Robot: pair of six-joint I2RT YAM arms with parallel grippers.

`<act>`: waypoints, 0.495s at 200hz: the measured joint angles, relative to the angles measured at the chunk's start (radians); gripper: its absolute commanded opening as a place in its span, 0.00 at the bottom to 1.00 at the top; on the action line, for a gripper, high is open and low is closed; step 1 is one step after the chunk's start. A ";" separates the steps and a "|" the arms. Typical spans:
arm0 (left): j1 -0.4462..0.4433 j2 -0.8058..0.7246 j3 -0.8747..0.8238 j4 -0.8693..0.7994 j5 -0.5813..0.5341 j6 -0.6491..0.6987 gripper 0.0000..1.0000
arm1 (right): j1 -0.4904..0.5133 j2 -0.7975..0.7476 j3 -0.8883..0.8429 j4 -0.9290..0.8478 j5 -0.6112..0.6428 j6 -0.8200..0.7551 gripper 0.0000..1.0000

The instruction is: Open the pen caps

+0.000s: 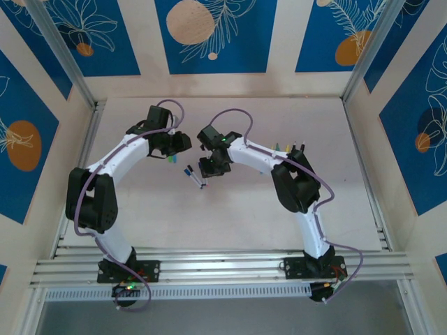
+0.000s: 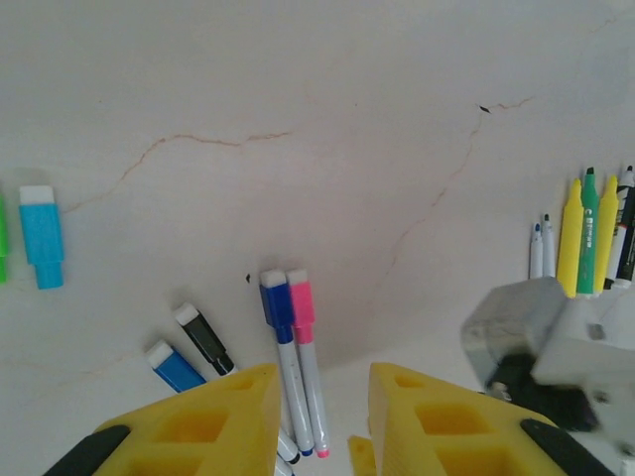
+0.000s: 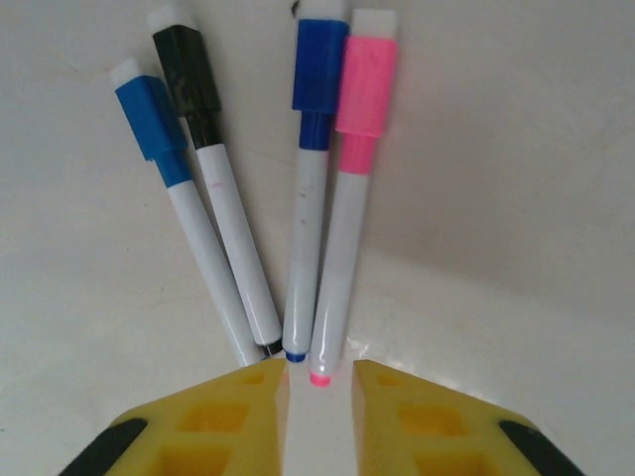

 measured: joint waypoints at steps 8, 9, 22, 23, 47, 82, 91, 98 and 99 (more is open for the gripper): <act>0.001 0.000 0.000 0.003 0.005 0.000 0.30 | 0.000 0.010 0.006 -0.001 -0.002 0.000 0.20; 0.001 0.000 0.000 0.004 0.006 0.000 0.29 | 0.000 0.011 0.006 -0.001 -0.002 0.000 0.19; 0.002 0.000 0.000 0.008 0.011 0.000 0.29 | 0.000 0.022 0.006 -0.003 -0.004 0.001 0.20; 0.003 0.000 0.000 0.008 0.011 0.000 0.29 | 0.000 0.023 0.006 -0.004 -0.004 0.000 0.20; 0.004 0.000 -0.001 0.016 0.016 0.000 0.29 | 0.000 0.032 0.007 -0.015 -0.010 0.002 0.22; 0.005 0.000 -0.005 0.027 0.025 -0.001 0.29 | 0.000 0.043 0.014 -0.020 -0.011 0.002 0.23; 0.005 0.000 -0.006 0.027 0.026 -0.001 0.29 | 0.001 0.047 0.015 -0.021 -0.011 0.002 0.22; 0.005 0.000 -0.008 0.027 0.029 -0.001 0.29 | 0.002 0.051 0.016 -0.022 -0.011 0.001 0.22; 0.005 0.000 -0.009 0.028 0.030 -0.001 0.29 | 0.002 0.052 0.017 -0.023 -0.011 0.001 0.22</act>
